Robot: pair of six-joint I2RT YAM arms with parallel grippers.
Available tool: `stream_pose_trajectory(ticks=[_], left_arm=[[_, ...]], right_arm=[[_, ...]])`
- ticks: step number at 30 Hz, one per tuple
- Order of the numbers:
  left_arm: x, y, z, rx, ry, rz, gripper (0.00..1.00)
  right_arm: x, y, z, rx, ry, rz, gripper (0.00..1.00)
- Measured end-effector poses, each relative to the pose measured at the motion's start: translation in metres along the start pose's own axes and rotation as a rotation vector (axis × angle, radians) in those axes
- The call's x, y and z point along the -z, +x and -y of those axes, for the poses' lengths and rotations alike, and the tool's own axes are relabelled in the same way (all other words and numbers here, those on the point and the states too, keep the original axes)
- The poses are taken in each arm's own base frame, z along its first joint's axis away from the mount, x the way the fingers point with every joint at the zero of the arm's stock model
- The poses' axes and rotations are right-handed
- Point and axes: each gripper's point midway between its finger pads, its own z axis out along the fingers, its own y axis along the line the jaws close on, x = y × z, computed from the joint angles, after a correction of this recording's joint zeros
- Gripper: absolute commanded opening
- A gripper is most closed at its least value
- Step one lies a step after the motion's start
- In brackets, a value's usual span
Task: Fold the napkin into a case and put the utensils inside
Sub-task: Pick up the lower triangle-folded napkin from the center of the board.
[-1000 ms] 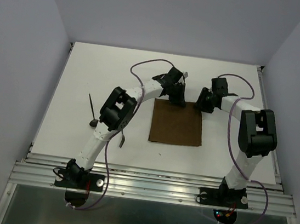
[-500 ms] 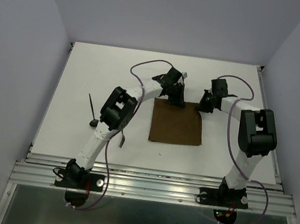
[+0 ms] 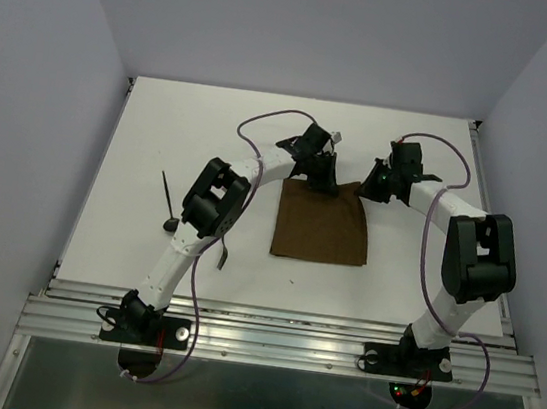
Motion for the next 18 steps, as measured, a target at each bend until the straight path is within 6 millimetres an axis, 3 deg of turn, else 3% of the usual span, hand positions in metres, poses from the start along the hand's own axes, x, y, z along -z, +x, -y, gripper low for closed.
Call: stream_pose_trajectory(ticks=[10,18], left_arm=[[-0.001,0.0,0.0,-0.001,0.002,0.003,0.0],[-0.001,0.0,0.0,-0.002,0.003,0.003,0.0]], right_arm=[[0.003,0.012,-0.025,0.009,-0.048,-0.026,0.01],[0.0,0.033,-0.062,0.044,-0.089,-0.055,0.01]])
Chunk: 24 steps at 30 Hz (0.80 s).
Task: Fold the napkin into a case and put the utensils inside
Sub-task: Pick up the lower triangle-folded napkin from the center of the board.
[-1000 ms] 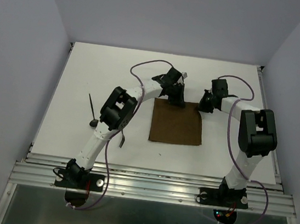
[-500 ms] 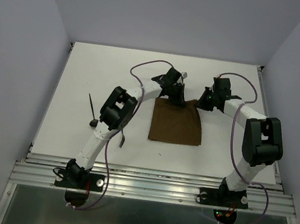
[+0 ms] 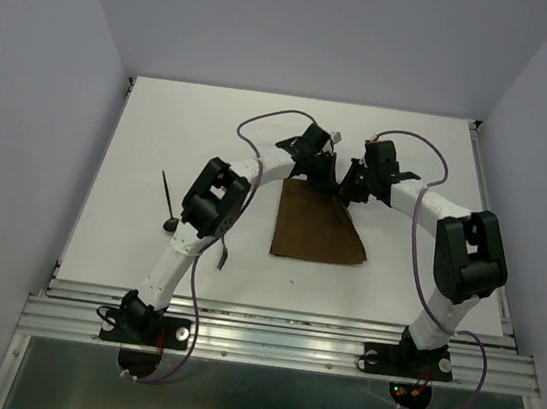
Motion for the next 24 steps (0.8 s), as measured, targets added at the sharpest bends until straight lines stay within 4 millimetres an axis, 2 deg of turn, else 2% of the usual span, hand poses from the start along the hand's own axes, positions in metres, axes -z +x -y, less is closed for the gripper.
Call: stream_pose_trajectory(ticks=[6,11,19,24], left_arm=[[0.006,-0.001,-0.007,0.007,-0.008,0.011,0.0],[0.015,0.003,-0.013,0.017,-0.027,0.006,0.0],[0.044,0.02,-0.027,0.03,-0.091,-0.038,0.0],[0.063,0.019,-0.029,0.024,-0.102,-0.033,0.0]], right_arm=[[-0.011,0.002,-0.006,-0.023,0.018,-0.005,0.01],[-0.021,0.006,-0.001,-0.059,0.05,-0.011,0.01],[-0.026,0.005,0.003,-0.088,0.077,-0.003,0.01],[-0.026,0.003,0.002,-0.092,0.077,0.003,0.01]])
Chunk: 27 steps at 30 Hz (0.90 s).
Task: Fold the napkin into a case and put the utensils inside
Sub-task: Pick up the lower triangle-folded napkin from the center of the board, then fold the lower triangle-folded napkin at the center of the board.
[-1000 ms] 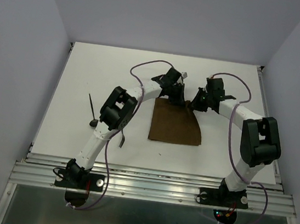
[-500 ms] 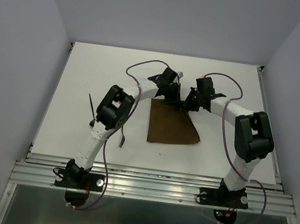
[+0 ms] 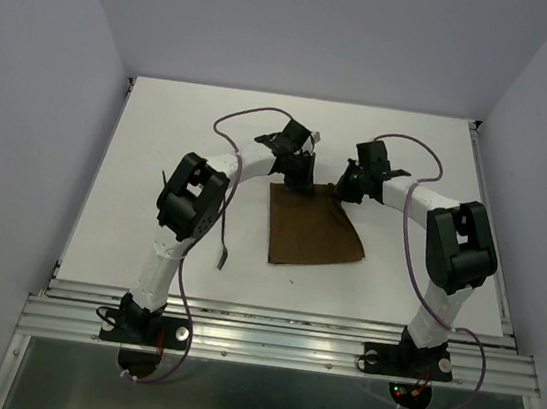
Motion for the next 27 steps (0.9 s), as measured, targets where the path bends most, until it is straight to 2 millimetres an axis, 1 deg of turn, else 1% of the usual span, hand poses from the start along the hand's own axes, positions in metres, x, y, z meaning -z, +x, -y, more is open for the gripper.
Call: stream_pose_trajectory(ticks=[3,5,7,10,13,19,25,27], left_arm=[[0.005,-0.003,-0.007,-0.001,-0.015,0.01,0.0],[0.005,-0.002,-0.016,0.004,-0.036,0.011,0.0],[0.005,0.001,-0.025,0.015,-0.059,0.003,0.0],[0.004,0.005,-0.035,0.031,-0.077,-0.009,0.0],[0.003,0.005,-0.036,0.033,-0.073,-0.007,0.0],[0.002,0.005,-0.035,0.031,-0.063,-0.003,0.0],[0.002,0.004,-0.035,0.031,-0.061,-0.003,0.0],[0.002,0.004,-0.035,0.03,-0.06,-0.003,0.0]], right_arm=[[0.0,0.0,0.0,0.0,-0.001,0.001,0.01],[0.0,-0.001,-0.001,0.0,-0.002,0.002,0.01],[0.001,-0.002,-0.002,0.0,-0.003,0.003,0.01],[0.002,-0.005,-0.005,0.002,-0.009,0.009,0.01],[0.003,-0.007,-0.011,0.007,-0.019,0.015,0.01],[0.003,-0.005,-0.025,0.018,-0.037,0.012,0.01],[-0.005,-0.003,-0.037,0.03,-0.04,0.011,0.01],[-0.01,0.001,-0.039,0.03,-0.037,0.003,0.01]])
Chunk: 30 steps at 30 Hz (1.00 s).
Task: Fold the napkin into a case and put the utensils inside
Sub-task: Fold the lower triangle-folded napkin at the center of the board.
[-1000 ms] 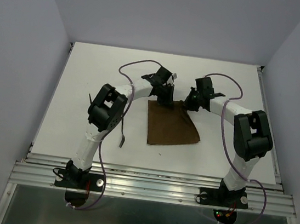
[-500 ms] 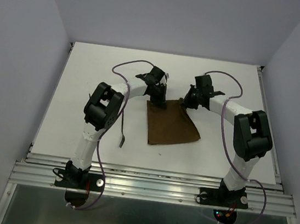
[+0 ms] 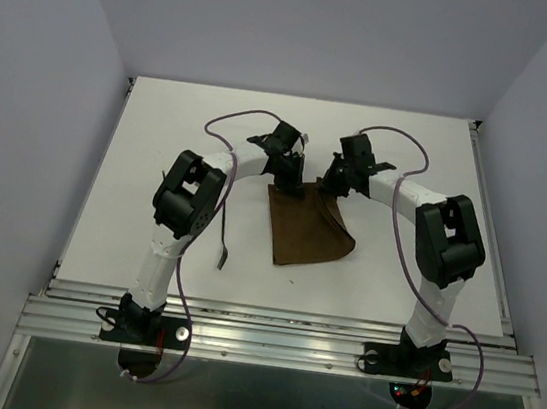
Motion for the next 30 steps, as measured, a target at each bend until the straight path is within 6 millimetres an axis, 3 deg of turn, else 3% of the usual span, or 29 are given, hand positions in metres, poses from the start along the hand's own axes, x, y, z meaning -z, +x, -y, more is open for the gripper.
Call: stream_pose_trajectory(ticks=[12,24,28,30], left_arm=[[0.0,0.0,0.0,-0.001,0.002,0.0,0.0],[0.004,0.002,0.0,0.0,-0.004,0.001,0.0],[0.011,-0.001,0.004,0.004,-0.001,0.012,0.22],[0.016,-0.004,0.008,0.007,0.005,0.025,0.28]], right_arm=[[-0.027,0.016,0.012,-0.023,0.087,-0.011,0.01],[-0.029,0.014,0.014,-0.059,0.105,0.009,0.01],[-0.03,0.013,0.014,-0.066,0.107,0.013,0.01],[-0.03,0.012,0.014,-0.069,0.109,0.016,0.01]])
